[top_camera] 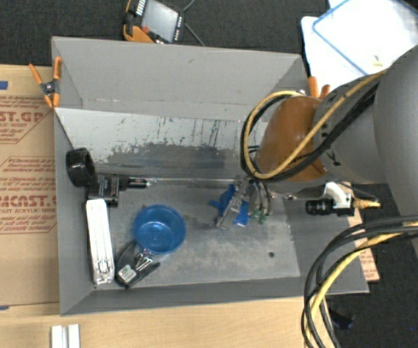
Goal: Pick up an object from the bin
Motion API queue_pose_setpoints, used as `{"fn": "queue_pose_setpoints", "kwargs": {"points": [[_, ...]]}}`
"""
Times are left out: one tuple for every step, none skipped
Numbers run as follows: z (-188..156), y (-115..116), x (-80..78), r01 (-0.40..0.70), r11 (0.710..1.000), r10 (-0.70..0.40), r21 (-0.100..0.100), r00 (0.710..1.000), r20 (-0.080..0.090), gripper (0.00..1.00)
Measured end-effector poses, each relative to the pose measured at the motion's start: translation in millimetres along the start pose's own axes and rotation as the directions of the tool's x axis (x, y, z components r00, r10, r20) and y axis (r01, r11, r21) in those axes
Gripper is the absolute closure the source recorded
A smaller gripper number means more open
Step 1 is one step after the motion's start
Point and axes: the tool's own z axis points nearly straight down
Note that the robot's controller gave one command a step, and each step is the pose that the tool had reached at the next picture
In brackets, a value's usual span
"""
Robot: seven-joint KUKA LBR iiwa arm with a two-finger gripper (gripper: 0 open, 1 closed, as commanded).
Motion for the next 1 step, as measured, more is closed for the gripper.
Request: {"fn": "queue_pose_setpoints", "kwargs": {"points": [[-103.4, 10.5, -3.1, 0.154, 0.988, -0.154, 0.000, 0.988, -0.001, 1.00]]}}
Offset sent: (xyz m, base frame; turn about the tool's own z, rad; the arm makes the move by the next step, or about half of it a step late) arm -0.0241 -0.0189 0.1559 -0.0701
